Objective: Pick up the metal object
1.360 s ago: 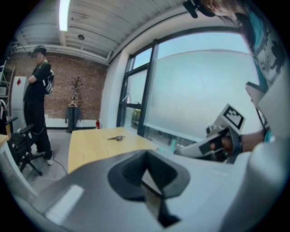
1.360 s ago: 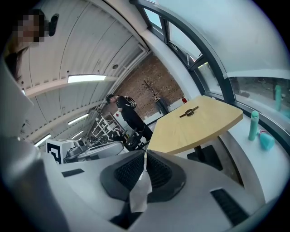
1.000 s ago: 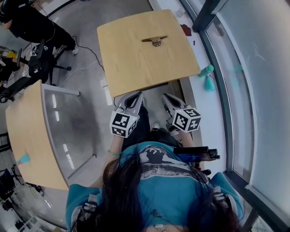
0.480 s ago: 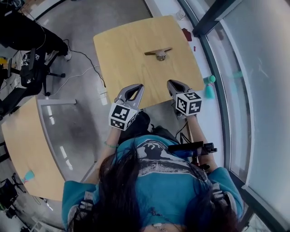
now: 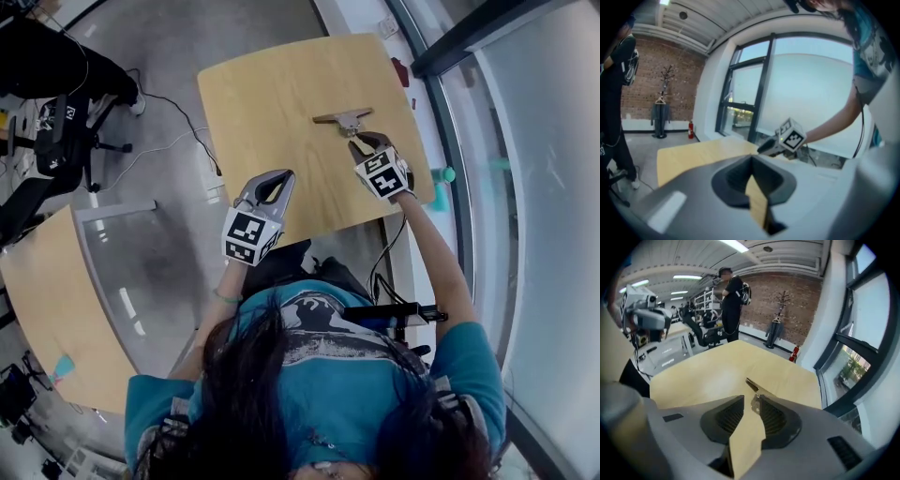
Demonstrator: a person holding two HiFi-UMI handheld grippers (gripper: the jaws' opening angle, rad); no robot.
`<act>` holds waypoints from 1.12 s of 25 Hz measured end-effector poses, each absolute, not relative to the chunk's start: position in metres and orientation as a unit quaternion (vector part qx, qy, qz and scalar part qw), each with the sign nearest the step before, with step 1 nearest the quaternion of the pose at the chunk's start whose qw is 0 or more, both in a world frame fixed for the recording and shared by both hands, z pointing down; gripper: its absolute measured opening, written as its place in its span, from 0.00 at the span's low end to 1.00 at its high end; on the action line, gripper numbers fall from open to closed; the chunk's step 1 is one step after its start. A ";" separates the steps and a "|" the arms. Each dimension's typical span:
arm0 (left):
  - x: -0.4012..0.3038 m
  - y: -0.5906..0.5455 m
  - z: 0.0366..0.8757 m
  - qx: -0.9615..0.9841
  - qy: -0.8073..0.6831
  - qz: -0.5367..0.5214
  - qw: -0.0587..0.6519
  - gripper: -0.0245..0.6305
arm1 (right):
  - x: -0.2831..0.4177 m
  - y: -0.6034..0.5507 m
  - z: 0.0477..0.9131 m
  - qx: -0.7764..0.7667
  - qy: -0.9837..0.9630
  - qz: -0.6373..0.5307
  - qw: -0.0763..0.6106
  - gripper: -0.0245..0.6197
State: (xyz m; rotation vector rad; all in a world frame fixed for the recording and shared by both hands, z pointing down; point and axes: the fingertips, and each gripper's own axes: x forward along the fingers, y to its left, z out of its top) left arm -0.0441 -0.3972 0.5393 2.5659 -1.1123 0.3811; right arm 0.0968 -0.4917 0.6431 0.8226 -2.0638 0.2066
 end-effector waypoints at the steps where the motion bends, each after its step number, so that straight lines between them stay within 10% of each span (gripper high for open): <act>1: -0.045 -0.401 0.541 0.897 -0.388 0.134 0.161 0.04 | 0.097 -0.498 0.652 0.318 -0.825 0.069 0.461 0.20; 11: -0.047 -0.422 0.555 0.897 -0.379 0.142 0.176 0.04 | 0.102 -0.544 0.716 0.205 -0.758 -0.088 0.613 0.25; 28: -0.083 -0.416 0.564 0.875 -0.418 0.152 0.190 0.04 | 0.089 -0.557 0.720 0.253 -0.754 -0.066 0.602 0.21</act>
